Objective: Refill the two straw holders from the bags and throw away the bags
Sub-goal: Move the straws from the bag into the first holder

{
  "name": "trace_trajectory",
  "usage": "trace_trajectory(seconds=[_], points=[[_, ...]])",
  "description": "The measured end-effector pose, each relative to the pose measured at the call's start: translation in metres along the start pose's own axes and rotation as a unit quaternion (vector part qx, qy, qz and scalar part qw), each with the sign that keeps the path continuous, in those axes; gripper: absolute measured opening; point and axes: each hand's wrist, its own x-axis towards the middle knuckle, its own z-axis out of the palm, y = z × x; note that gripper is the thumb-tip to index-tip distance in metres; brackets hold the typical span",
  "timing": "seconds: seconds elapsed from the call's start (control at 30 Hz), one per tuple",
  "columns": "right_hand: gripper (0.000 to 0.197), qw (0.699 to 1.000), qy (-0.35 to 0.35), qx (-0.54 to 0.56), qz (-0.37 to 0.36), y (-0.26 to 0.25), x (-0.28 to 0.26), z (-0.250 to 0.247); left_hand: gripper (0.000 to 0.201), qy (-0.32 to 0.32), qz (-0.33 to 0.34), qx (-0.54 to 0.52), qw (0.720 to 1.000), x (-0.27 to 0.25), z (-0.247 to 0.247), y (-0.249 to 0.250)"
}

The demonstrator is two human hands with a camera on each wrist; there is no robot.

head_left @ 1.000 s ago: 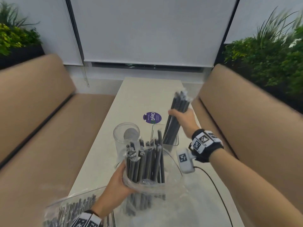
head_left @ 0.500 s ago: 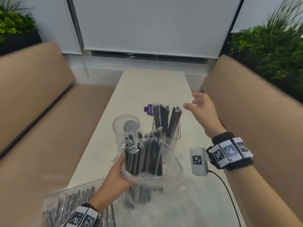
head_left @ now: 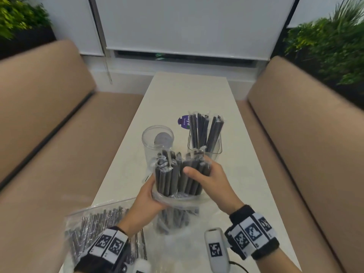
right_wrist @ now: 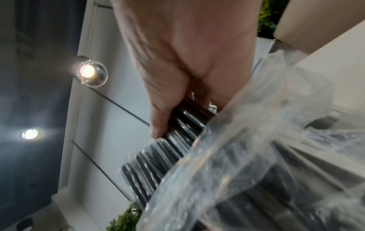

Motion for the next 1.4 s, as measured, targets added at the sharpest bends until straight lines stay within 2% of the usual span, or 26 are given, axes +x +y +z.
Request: trace_trajectory(seconds=[0.13,0.23,0.33,0.43,0.47,0.67,0.7,0.8,0.83,0.97,1.07,1.1,1.13,1.2,1.27,1.33,1.4], points=[[0.028,0.999,0.038,0.003,-0.025,-0.013,0.004,-0.012,0.062,0.011,-0.014,-0.002,1.0,0.0,-0.005,-0.005],[0.012,0.996,0.06,0.001,-0.067,-0.042,0.012,-0.024,0.062,0.004,-0.025,0.004,1.0,0.001,-0.005,-0.008],[0.018,0.991,0.085,0.02,-0.097,-0.08,0.022,-0.042,0.062,0.006,-0.036,0.002,0.999,0.002,-0.005,-0.01],[0.003,0.987,0.1,0.055,-0.116,-0.117,0.032,-0.058,0.062,0.009,-0.037,0.007,0.999,0.003,-0.006,-0.01],[0.004,0.984,0.106,0.07,-0.122,-0.129,0.035,-0.063,0.062,0.009,-0.036,0.005,0.999,0.004,-0.006,-0.009],[0.009,0.952,0.169,0.137,-0.214,-0.187,0.056,-0.094,0.055,0.0,-0.038,-0.007,0.999,0.002,-0.004,-0.006],[0.013,0.95,0.177,0.136,-0.218,-0.187,0.064,-0.095,0.055,-0.002,-0.038,-0.005,0.999,0.002,-0.004,-0.006],[0.046,0.959,0.2,0.093,-0.178,-0.16,0.09,-0.088,0.057,0.0,-0.038,0.002,0.999,0.001,-0.004,-0.006],[0.047,0.964,0.2,0.066,-0.16,-0.145,0.097,-0.083,0.057,0.001,-0.039,0.003,0.999,0.001,-0.004,-0.006],[0.025,0.978,0.188,-0.012,-0.093,-0.077,0.116,-0.061,0.052,-0.001,-0.043,0.004,0.999,0.0,-0.006,-0.007],[0.032,0.979,0.162,-0.109,-0.053,-0.039,0.122,-0.045,0.053,-0.003,-0.049,-0.001,0.999,0.0,-0.007,-0.008],[0.037,0.968,0.154,-0.188,-0.053,-0.031,0.124,-0.041,0.055,-0.003,-0.048,0.0,0.999,0.0,-0.007,-0.008],[0.043,0.946,0.149,-0.283,-0.061,-0.025,0.127,-0.037,0.056,-0.002,-0.046,0.002,0.999,0.0,-0.007,-0.008],[0.052,0.88,0.16,-0.44,-0.077,-0.022,0.127,-0.03,0.057,-0.002,-0.042,0.005,0.999,0.001,-0.006,-0.009],[0.059,0.832,0.176,-0.522,-0.071,-0.023,0.127,-0.026,0.059,-0.001,-0.042,0.006,0.999,0.001,-0.006,-0.01],[0.067,0.806,0.173,-0.564,-0.044,-0.022,0.125,-0.026,0.059,0.001,-0.042,0.007,0.999,0.002,-0.007,-0.012],[0.078,0.799,0.149,-0.582,-0.022,-0.021,0.121,-0.026,0.058,0.0,-0.044,0.009,0.999,0.002,-0.007,-0.013]])
